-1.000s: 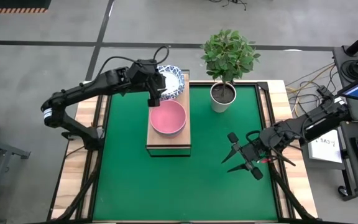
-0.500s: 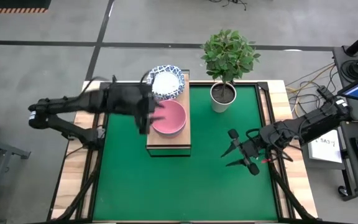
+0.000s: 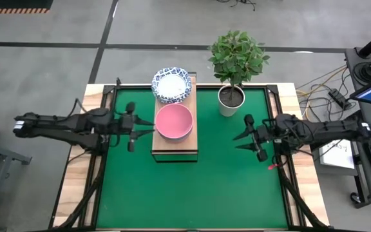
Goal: Place and stack bowls onto a shelf
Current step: Return to Home Position
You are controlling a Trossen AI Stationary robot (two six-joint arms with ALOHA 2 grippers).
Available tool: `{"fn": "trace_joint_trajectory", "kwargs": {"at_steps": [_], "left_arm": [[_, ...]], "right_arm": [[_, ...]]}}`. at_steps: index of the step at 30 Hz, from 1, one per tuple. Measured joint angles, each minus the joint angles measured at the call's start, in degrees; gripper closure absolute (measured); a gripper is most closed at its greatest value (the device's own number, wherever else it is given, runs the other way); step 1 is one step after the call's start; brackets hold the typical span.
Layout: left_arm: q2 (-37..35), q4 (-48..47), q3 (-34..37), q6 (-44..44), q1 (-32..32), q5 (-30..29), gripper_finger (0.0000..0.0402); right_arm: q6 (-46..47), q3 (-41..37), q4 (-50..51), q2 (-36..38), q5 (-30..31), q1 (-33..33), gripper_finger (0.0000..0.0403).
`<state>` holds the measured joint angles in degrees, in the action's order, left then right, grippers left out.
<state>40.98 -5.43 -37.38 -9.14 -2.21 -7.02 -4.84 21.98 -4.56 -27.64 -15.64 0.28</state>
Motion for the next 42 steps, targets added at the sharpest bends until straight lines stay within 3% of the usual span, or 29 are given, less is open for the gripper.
{"fn": "trace_joint_trajectory", "kwargs": {"at_steps": [12,25,35,42], "left_arm": [[-21.5,5.9,16.2,6.3,0.7,0.1,0.0327],[-38.7,5.7,25.1,9.3,0.7,0.1,0.0327],[-40.1,6.1,29.1,11.9,0.7,0.2,0.0327],[-41.0,13.8,36.9,14.0,0.7,3.2,0.0327]], "right_arm": [[4.7,-11.2,0.4,13.0,-0.5,2.0,0.0282],[4.7,-12.1,12.2,27.6,-0.5,2.0,0.0306],[2.8,-15.0,10.3,27.6,-0.9,2.0,0.0326],[1.2,-20.0,3.2,27.7,-1.3,2.0,0.0338]]}}
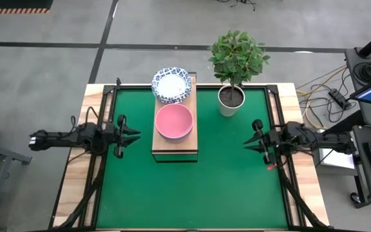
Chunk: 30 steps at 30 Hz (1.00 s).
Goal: Place and stack bowls onto a shelf
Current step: Return to Home Position
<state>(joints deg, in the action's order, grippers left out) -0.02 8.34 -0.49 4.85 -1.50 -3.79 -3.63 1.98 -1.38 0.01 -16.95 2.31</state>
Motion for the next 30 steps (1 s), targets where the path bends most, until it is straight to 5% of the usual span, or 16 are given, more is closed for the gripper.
{"fn": "trace_joint_trajectory", "kwargs": {"at_steps": [10,19,30], "left_arm": [[1.2,-3.0,-0.1,0.3,0.0,-1.8,0.0327],[2.3,-5.1,-0.4,1.2,0.0,-7.7,0.0327],[2.7,-5.0,-0.5,1.2,0.0,-7.7,0.0327]], "right_arm": [[3.0,-1.3,-1.6,-1.0,2.3,0.0,0.0341],[-7.4,-1.2,-0.7,-2.8,26.0,0.0,0.0344],[-7.5,-1.2,-0.9,-2.8,27.0,0.0,0.0344]]}}
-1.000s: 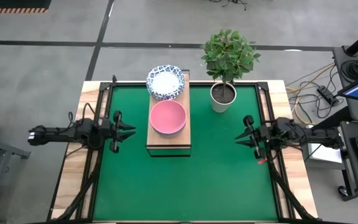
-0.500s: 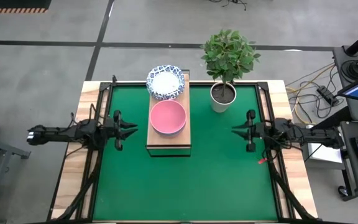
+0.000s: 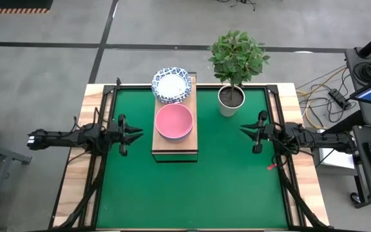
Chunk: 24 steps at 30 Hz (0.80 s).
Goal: Place and stack bowls onto a shelf
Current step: Return to Home Position
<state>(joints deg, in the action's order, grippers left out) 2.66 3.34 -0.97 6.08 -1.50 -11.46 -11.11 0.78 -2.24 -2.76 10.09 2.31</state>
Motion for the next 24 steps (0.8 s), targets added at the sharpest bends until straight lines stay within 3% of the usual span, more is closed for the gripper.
{"fn": "trace_joint_trajectory", "kwargs": {"at_steps": [24], "left_arm": [[0.7,0.0,-0.1,0.0,0.0,0.0,0.0327]], "right_arm": [[0.1,0.0,0.0,0.0,0.0,0.0,0.0344]]}}
